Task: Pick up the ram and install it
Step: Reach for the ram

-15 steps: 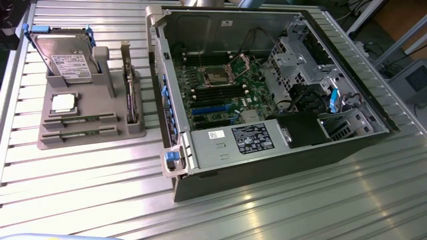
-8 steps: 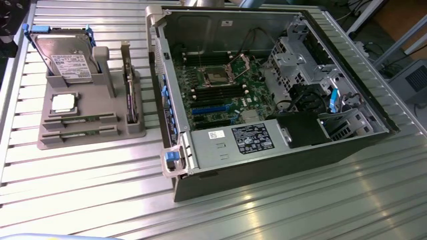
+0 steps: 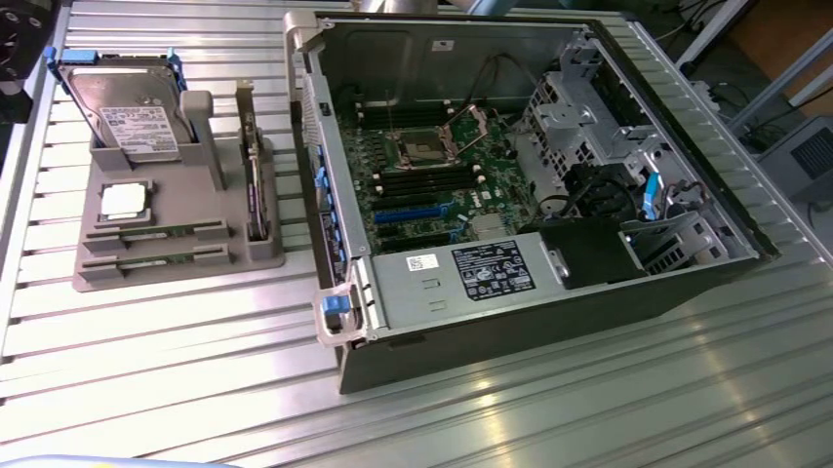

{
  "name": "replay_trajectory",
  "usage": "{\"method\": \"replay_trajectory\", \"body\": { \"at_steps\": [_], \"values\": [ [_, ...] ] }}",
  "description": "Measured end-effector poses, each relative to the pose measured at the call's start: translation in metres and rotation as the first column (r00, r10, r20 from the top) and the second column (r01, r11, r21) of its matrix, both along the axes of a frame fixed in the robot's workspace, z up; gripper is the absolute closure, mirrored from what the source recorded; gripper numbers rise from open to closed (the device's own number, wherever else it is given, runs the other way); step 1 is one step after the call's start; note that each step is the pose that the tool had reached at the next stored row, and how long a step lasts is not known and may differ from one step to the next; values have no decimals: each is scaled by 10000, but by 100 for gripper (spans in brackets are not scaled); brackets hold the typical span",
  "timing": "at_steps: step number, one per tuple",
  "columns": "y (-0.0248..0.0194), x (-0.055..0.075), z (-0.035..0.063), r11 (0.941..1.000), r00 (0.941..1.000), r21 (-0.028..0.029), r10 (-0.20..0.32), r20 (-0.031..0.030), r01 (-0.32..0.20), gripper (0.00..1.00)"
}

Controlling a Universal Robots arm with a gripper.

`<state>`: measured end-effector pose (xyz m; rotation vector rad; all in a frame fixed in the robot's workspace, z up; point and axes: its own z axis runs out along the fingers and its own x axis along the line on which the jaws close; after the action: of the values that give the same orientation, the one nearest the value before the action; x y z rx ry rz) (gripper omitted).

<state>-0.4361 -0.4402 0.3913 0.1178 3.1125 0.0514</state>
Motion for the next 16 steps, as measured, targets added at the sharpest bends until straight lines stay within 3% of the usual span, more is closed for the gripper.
{"method": "replay_trajectory", "body": {
  "at_steps": [3,16],
  "values": [
    [-44,0,-1,10000,10000,-38,0,0,0,90],
    [-49,126,-36,10000,10000,-98,0,0,0,90]
  ]
}}
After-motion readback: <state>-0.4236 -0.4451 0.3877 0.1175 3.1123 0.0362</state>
